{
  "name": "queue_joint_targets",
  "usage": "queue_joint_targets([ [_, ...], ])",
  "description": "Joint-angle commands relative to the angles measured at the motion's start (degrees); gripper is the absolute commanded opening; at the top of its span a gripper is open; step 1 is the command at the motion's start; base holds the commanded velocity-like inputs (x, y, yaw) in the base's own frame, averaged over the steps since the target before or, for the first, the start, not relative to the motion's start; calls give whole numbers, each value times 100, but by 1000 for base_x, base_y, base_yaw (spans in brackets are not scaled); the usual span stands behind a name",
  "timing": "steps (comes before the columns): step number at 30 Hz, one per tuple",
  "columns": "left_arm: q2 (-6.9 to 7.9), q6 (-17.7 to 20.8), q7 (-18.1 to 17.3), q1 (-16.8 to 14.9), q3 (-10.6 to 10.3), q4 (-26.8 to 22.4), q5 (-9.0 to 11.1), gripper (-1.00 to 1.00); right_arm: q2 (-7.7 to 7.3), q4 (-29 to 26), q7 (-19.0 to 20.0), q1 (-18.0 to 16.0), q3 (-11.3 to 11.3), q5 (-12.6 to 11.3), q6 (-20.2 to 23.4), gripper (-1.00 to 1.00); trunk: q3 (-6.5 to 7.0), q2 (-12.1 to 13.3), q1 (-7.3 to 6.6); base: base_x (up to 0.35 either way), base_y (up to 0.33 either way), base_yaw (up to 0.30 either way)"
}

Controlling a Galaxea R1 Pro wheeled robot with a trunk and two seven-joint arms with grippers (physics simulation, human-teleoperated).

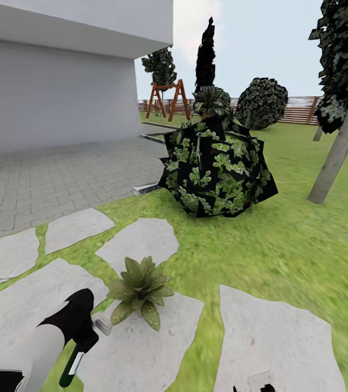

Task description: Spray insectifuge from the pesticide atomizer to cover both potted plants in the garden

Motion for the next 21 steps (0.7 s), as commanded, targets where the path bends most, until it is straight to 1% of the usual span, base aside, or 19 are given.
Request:
queue_joint_targets([
  [1,6,18,-51,1,-29,-14,-27,-100,-1,7,-59,-5,46,40,-4,100,-5,-2,-1,32,331,-227],
  [5,-12,21,-51,1,-33,-26,-24,-100,-1,7,-58,-5,47,42,-4,100,-5,-2,-1,114,326,-234],
  [10,-44,6,-51,1,-29,-27,-23,-100,-1,7,-59,-5,47,40,-4,100,-5,-2,-1,218,246,-262],
  [14,-30,4,-54,1,-41,-28,-37,-100,-1,7,-58,-5,47,39,-4,100,-5,-2,-1,64,39,-257],
  [15,18,-1,-69,1,-50,-20,-40,-100,-1,7,-58,-5,47,41,-4,100,-5,-2,-1,4,3,-40],
  [19,63,-12,-84,6,-50,37,-28,-100,-1,7,-58,-5,47,43,-4,100,-5,-2,-1,1,1,-11],
  [21,116,-19,-92,4,-51,42,-24,-100,-1,7,-58,-5,47,44,-4,100,-5,-2,-1,0,0,-1],
])
